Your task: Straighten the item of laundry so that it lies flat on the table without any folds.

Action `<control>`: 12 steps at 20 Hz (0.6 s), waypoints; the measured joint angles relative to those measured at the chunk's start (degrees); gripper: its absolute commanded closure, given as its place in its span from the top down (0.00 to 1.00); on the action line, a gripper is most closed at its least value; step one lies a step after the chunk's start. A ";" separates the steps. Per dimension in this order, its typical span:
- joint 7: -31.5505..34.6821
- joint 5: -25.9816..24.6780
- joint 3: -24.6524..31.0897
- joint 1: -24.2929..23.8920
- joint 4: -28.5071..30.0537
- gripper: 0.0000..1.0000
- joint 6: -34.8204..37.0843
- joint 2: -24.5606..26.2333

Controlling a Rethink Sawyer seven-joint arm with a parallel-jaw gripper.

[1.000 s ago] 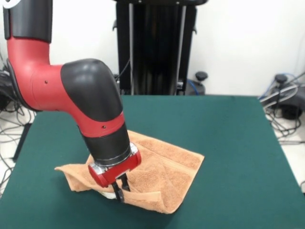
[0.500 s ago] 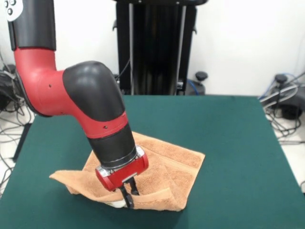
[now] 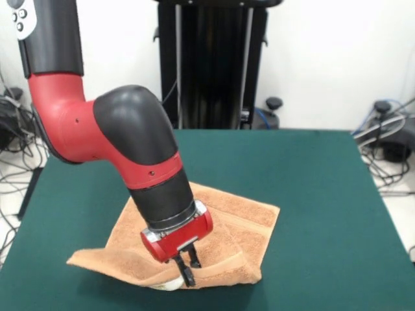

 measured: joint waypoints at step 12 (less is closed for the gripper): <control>0.00 -1.26 3.62 -1.21 1.66 0.00 -0.33 0.30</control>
